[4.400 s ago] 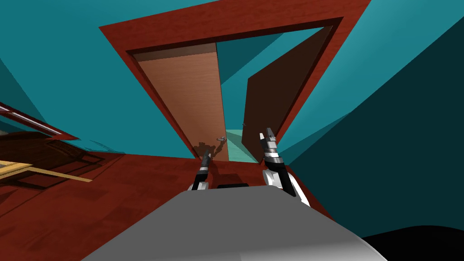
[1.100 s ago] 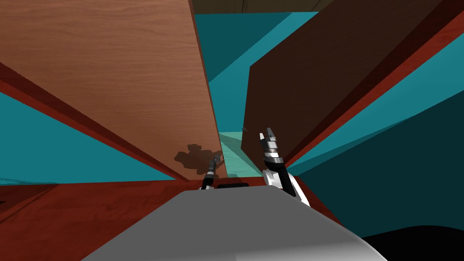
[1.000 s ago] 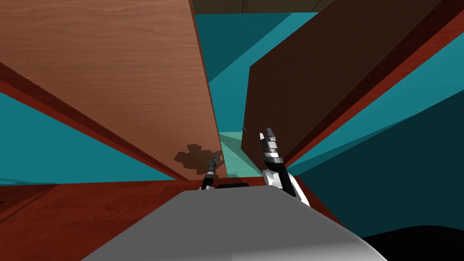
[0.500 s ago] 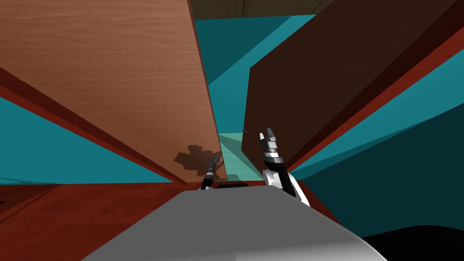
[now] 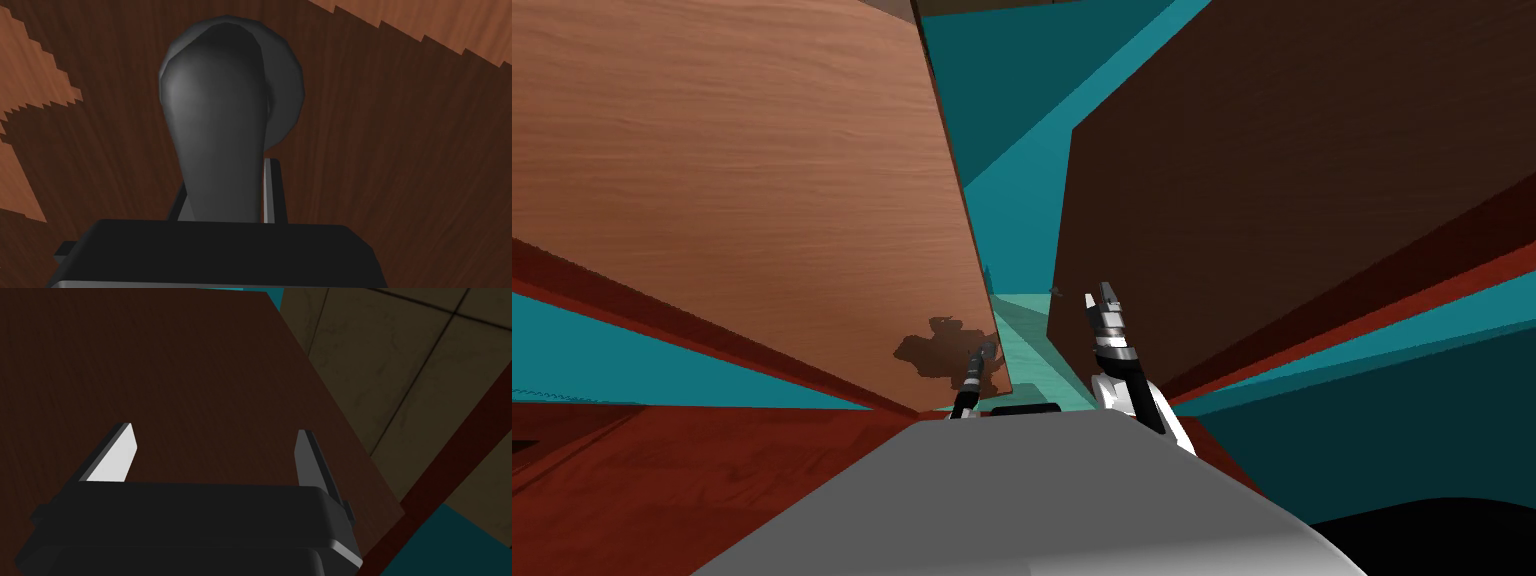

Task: Push the door open

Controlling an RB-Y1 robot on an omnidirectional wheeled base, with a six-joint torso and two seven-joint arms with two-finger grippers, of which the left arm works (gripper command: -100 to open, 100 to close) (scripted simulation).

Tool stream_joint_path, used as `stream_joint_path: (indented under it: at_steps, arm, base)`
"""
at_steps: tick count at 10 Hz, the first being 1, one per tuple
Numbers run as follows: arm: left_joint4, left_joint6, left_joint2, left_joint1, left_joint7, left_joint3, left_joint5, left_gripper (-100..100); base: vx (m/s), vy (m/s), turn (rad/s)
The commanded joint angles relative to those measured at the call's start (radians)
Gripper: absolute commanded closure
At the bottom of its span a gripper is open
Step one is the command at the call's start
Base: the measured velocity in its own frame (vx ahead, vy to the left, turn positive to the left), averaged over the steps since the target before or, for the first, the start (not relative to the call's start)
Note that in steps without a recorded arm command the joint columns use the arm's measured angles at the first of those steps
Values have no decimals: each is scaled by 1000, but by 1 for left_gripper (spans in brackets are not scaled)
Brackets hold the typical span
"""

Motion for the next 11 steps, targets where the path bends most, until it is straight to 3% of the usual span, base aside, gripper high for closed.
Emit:
stream_joint_path:
  at_steps: [1,5,11]
  arm:
    - [10,-14,9,-11,-10,31,11,100]
    - [18,-14,5,-21,-31,78,31,100]
    - [31,-13,-25,-37,-64,152,62,100]
  base:
    - [169,-63,64]
    - [167,-66,89]
    - [171,-61,90]
